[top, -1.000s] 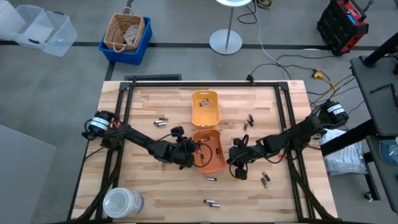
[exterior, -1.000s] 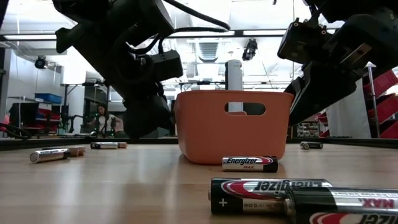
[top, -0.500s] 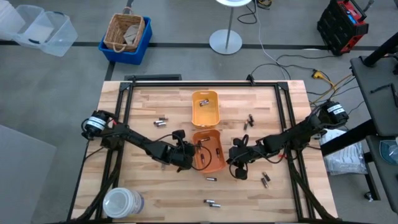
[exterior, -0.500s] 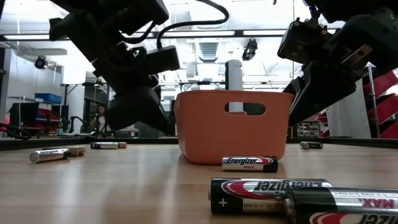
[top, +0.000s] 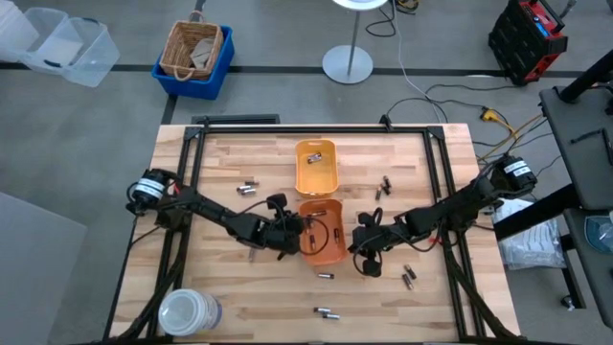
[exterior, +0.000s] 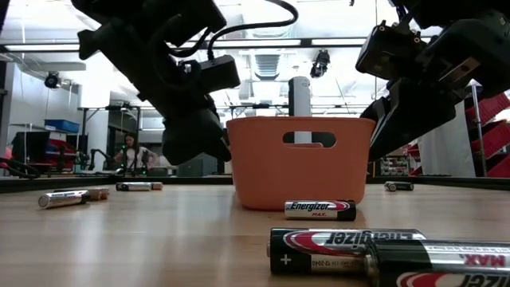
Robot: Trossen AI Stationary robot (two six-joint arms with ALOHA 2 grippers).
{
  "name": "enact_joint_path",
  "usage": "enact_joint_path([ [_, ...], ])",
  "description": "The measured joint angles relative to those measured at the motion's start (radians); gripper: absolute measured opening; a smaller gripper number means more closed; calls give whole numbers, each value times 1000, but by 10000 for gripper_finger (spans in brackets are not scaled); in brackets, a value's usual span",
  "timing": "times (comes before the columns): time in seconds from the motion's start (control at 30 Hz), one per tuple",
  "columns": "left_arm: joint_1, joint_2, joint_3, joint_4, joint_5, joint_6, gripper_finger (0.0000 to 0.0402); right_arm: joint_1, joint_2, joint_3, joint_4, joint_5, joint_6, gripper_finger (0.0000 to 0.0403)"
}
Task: Sort batteries
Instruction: Adjust the orange bin
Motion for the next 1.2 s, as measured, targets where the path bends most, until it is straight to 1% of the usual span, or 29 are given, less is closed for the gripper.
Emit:
enact_joint_path([
  [0.2,3,0,0,-31,0,-18,0,0,0,0,-2,0,-1,12],
  [0.47,-23,-2,5,-211,0,-207,0,0,0,0,-8,0,-4,12],
  [0.57,-44,-2,17,-249,1,-245,0,0,0,-1,-5,1,-11,12],
  [0.77,-87,-3,53,-258,1,-253,0,-3,23,-1,-1,19,-17,12],
  [1.0,-131,-4,91,-261,25,-281,0,-15,85,-2,2,133,-27,12],
  [1.2,-151,-4,95,-274,26,-331,0,-34,128,-2,68,140,-61,12],
])
